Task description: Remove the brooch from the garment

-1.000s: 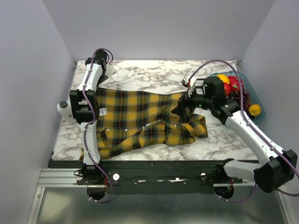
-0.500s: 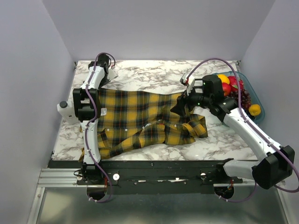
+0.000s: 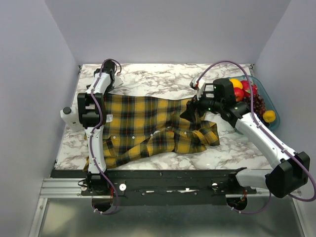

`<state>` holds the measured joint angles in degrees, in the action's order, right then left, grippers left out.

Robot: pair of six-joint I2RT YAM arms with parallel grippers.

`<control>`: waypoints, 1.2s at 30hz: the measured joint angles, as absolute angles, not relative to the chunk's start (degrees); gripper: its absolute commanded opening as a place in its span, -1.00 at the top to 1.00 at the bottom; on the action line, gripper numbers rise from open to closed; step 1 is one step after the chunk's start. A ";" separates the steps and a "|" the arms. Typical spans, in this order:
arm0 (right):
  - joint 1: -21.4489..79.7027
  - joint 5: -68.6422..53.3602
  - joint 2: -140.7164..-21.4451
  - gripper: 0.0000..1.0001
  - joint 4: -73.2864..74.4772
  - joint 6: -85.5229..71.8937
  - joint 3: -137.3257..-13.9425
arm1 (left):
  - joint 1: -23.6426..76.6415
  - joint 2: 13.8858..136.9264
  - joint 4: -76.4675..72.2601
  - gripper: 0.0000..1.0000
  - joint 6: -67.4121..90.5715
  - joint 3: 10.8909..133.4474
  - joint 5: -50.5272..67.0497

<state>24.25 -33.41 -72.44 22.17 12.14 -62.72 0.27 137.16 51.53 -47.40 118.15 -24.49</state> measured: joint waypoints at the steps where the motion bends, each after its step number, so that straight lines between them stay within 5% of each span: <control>1: 24.25 -33.41 -72.49 -0.83 22.20 12.14 -62.72 | 0.08 137.16 51.13 1.00 -47.59 117.99 -24.82; 7: 24.18 -33.26 -72.55 -0.83 22.17 12.16 -62.74 | -1.50 137.21 49.08 1.00 -48.90 117.19 -26.15; 17: 23.99 -33.01 -72.77 -0.83 22.17 12.56 -62.74 | -2.42 137.21 46.92 0.37 -50.26 115.98 -26.63; 36: 23.88 -33.01 -73.08 -0.83 22.17 13.13 -62.72 | -2.39 136.16 48.03 0.24 -50.06 114.39 -26.61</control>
<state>23.88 -33.01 -73.08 22.17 13.13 -62.72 -2.39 136.16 48.03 -50.06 114.39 -26.61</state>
